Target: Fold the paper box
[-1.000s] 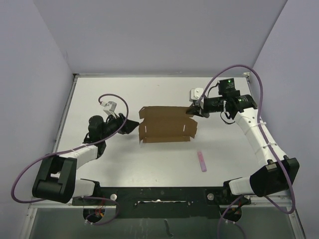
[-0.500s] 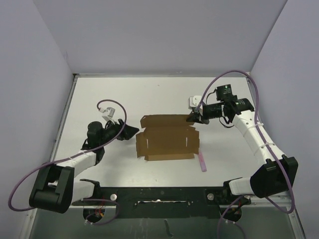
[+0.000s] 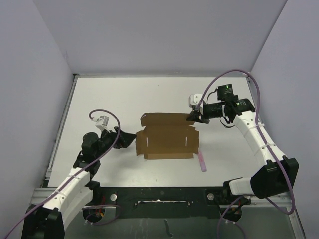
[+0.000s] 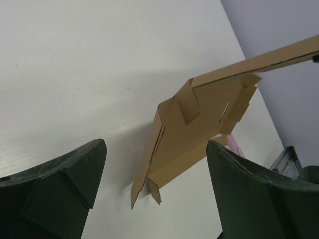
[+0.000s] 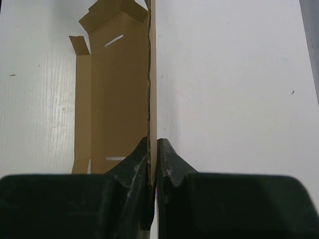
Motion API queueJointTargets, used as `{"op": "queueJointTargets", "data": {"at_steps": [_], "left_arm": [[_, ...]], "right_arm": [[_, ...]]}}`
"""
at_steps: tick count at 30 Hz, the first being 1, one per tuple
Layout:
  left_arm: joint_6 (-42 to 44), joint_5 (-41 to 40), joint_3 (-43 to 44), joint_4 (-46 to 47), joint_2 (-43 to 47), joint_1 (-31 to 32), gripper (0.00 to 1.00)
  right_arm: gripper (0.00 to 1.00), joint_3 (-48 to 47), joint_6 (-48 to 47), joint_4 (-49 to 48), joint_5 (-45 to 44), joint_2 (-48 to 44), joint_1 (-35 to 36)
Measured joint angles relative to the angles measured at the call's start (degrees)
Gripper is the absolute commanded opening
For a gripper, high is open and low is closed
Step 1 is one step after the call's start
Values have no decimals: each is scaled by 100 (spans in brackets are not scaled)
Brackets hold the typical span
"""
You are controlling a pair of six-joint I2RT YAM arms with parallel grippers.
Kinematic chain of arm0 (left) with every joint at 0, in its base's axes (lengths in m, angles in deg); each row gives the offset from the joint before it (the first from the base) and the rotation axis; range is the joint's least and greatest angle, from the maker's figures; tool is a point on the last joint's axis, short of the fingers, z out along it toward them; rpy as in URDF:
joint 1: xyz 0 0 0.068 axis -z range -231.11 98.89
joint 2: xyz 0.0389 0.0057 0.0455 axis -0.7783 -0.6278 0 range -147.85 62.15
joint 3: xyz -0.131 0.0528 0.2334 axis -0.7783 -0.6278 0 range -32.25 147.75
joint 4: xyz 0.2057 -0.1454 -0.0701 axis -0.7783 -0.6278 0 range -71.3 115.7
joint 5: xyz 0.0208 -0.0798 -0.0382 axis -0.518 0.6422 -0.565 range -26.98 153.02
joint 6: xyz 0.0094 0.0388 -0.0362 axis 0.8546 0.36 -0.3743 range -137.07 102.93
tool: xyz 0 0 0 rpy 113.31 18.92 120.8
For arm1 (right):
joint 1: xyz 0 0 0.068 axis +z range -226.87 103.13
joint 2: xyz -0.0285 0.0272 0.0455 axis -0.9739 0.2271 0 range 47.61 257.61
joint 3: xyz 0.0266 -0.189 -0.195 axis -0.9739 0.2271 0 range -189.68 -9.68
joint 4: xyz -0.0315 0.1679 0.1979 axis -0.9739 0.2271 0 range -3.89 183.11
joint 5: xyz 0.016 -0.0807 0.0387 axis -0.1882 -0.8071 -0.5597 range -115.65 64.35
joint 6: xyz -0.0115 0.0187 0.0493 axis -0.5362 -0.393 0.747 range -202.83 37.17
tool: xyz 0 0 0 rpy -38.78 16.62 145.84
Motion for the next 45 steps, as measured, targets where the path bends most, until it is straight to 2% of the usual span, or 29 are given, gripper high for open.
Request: {"op": "queueJointTargets", "data": {"at_steps": [3,6,9,12,16,26,35,45], "left_arm": [[-7,-175,-136,-184,-133,271,75],[0,-352,-140,-160,-409,584,63],[74,-466,-131,-87,-815,774,45],[146,-564,-129,-50,-1207,802,18],[363,-638,7,-61,-1526,811,0],[1554,-1045,481,219,-1598,826,0],[2706,-1499,435,1491,-2282,848,0],[3438,-1615,57,2865,-2938,855,0]], "right_arm": [[0,-2,87,-15,39,0,-11],[0,-9,131,-39,96,0,-37],[0,-13,155,-44,138,0,-42],[0,-15,173,-52,160,0,-46],[0,-22,197,-57,201,0,-46],[0,-874,350,323,516,503,-160],[0,-1779,597,1036,1001,1565,-334],[0,-1978,866,1351,1180,2223,-339]]}}
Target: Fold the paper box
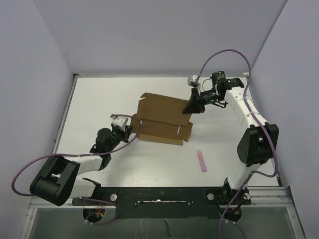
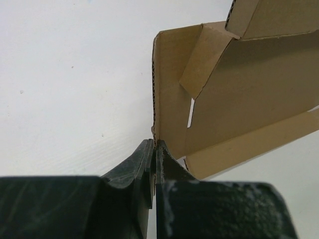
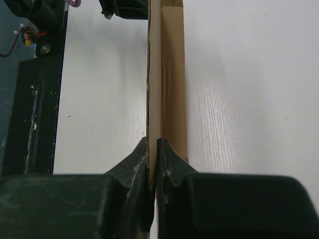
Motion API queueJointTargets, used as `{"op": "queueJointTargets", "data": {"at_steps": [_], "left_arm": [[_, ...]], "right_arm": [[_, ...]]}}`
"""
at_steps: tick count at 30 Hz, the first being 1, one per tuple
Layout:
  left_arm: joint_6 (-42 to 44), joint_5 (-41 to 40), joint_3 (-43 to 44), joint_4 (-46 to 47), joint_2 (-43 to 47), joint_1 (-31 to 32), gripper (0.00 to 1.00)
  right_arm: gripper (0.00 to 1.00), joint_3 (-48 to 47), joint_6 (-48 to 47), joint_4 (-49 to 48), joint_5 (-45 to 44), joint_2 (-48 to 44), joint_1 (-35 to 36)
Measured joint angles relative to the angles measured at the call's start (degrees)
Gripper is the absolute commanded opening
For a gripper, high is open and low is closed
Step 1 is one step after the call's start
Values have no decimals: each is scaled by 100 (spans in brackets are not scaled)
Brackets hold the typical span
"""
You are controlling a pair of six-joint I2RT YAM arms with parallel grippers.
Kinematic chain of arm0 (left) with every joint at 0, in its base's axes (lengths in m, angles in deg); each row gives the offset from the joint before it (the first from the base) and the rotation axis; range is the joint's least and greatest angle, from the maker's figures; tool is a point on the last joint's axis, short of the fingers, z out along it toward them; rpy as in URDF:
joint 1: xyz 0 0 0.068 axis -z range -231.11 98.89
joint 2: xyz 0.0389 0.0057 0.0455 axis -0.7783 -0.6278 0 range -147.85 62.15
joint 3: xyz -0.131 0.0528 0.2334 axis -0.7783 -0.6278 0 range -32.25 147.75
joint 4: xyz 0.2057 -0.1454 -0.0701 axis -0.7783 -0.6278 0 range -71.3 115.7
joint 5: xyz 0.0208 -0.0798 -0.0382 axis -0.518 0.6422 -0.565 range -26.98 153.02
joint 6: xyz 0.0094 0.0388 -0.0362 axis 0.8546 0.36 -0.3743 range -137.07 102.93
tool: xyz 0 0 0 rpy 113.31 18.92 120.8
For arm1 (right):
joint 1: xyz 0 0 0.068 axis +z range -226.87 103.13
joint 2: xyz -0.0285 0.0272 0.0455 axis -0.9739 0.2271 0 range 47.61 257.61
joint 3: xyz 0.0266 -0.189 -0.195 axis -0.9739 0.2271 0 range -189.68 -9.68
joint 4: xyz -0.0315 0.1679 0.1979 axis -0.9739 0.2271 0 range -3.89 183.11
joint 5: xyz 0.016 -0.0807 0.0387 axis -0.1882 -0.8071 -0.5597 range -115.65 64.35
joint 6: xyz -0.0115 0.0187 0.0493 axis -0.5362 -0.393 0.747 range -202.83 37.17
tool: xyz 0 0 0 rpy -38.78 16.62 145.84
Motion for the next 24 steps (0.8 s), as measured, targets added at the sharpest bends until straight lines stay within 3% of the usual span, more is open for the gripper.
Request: {"op": "queueJointTargets", "data": {"at_steps": [12,24], "left_arm": [[151,-20,-461,946,-302,50,0],[-275,-142,-682,328,546,70,20]], "right_arm": [[0,-11,20,164,4,83,79],[0,348,20,157,24,46,94]]}}
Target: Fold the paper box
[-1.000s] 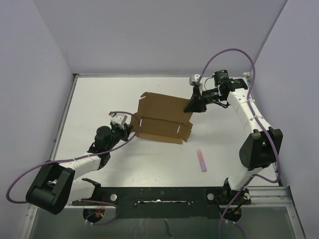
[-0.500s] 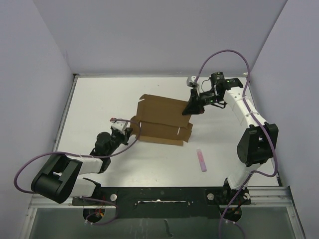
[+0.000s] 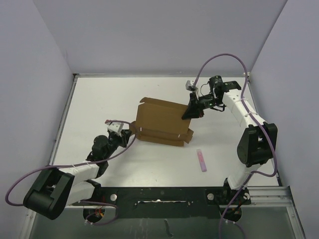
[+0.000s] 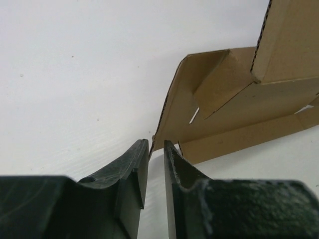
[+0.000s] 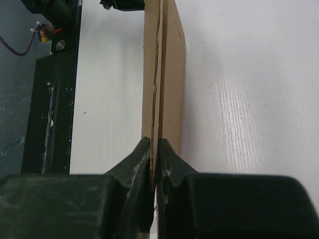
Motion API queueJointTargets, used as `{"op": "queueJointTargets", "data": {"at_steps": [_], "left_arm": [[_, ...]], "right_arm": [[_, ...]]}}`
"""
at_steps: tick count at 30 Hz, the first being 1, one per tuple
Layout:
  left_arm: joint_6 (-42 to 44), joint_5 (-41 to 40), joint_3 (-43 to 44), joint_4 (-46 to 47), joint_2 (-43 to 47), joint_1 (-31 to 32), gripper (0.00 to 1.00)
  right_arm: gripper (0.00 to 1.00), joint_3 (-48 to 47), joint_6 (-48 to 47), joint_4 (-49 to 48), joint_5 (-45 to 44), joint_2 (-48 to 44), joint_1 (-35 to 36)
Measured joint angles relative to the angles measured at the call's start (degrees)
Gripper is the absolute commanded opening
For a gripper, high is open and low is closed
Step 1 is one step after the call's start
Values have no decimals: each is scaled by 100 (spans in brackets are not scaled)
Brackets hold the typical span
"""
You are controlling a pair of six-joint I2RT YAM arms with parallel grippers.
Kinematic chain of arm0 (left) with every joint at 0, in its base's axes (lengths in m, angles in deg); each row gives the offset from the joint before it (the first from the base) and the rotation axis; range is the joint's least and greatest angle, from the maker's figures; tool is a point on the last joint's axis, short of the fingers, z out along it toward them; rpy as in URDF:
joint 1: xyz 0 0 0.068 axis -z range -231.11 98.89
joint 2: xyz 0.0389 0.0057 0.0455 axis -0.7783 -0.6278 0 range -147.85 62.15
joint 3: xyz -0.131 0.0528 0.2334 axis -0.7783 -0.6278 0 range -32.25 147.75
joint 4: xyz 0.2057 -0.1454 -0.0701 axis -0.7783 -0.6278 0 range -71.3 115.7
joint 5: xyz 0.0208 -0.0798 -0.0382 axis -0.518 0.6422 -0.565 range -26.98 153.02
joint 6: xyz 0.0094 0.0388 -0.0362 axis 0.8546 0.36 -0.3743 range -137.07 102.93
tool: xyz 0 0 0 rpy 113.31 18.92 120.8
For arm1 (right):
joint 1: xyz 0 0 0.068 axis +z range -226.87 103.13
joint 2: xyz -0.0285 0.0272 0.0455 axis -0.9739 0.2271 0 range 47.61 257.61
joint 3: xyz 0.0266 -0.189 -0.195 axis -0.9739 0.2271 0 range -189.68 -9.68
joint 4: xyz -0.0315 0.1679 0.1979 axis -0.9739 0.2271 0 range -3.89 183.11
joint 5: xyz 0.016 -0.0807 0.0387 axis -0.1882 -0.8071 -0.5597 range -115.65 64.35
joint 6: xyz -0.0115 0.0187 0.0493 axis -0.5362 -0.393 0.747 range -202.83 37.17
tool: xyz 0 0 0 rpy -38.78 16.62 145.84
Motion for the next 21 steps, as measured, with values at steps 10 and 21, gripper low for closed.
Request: {"op": "queueJointTargets", "data": {"at_steps": [10,21], "left_arm": [[-734,-2,-146,-811,1130,-2,38],[-1681,-603,-120,-2769,3410,-2,30]], "right_arm": [[0,127,85,-103,-131,-111,59],[0,125,179,-229,-262,-256,57]]}}
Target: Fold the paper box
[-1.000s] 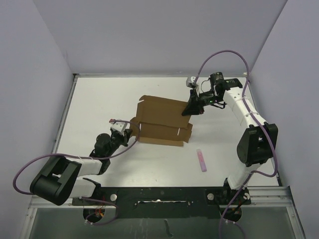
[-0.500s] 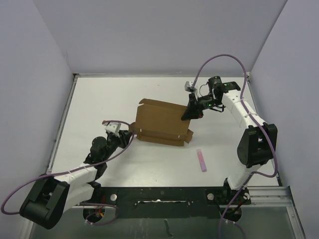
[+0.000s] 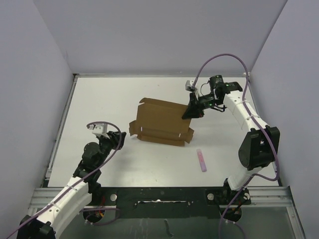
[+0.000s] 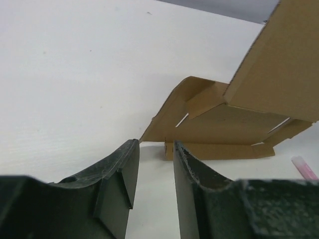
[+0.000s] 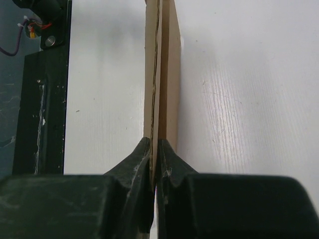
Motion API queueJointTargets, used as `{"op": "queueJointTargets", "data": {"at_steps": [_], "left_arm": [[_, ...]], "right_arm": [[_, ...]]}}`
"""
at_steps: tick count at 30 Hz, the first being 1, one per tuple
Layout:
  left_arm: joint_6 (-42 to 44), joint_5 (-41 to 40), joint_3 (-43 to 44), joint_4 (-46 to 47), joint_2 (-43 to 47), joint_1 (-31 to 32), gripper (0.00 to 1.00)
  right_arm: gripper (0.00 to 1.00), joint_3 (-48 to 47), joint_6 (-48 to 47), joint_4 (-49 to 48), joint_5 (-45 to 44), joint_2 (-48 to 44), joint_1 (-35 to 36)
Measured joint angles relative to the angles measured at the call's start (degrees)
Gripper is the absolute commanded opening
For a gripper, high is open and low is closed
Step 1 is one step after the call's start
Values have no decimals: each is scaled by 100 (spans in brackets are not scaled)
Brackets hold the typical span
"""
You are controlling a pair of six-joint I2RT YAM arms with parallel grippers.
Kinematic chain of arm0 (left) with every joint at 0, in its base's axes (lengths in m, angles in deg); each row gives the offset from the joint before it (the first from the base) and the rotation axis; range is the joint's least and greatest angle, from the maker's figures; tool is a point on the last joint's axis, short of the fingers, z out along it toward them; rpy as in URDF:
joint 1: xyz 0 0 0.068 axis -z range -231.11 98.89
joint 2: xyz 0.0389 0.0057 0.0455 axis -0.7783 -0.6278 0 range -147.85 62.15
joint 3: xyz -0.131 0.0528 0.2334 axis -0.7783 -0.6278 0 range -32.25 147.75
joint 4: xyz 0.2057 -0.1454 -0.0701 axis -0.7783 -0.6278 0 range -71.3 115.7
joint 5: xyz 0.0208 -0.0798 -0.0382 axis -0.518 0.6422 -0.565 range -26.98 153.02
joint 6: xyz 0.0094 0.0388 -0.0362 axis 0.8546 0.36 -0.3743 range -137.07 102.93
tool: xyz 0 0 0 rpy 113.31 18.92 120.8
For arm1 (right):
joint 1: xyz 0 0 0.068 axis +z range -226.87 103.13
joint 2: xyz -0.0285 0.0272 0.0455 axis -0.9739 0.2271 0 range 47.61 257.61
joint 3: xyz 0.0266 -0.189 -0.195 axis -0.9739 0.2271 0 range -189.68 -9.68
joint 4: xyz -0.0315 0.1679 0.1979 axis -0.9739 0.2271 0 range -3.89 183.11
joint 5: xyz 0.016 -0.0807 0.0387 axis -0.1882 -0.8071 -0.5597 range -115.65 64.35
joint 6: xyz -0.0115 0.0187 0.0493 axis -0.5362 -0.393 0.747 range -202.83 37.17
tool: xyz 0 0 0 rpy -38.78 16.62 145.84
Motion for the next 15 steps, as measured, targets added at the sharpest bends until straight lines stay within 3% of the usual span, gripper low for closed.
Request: {"op": "queueJointTargets", "data": {"at_steps": [4,8,15], "left_arm": [[-114,-332,313,-636,-208,-94,29],[-140,-142,765,-732,-1086,-553,29],[31,1029,1102,350,-3145,-1198,31]], "right_arm": [[0,-2,17,-28,-22,-44,-15],[0,-2,17,-35,-22,-46,-42],[0,-2,15,-48,-46,-46,-42]]}}
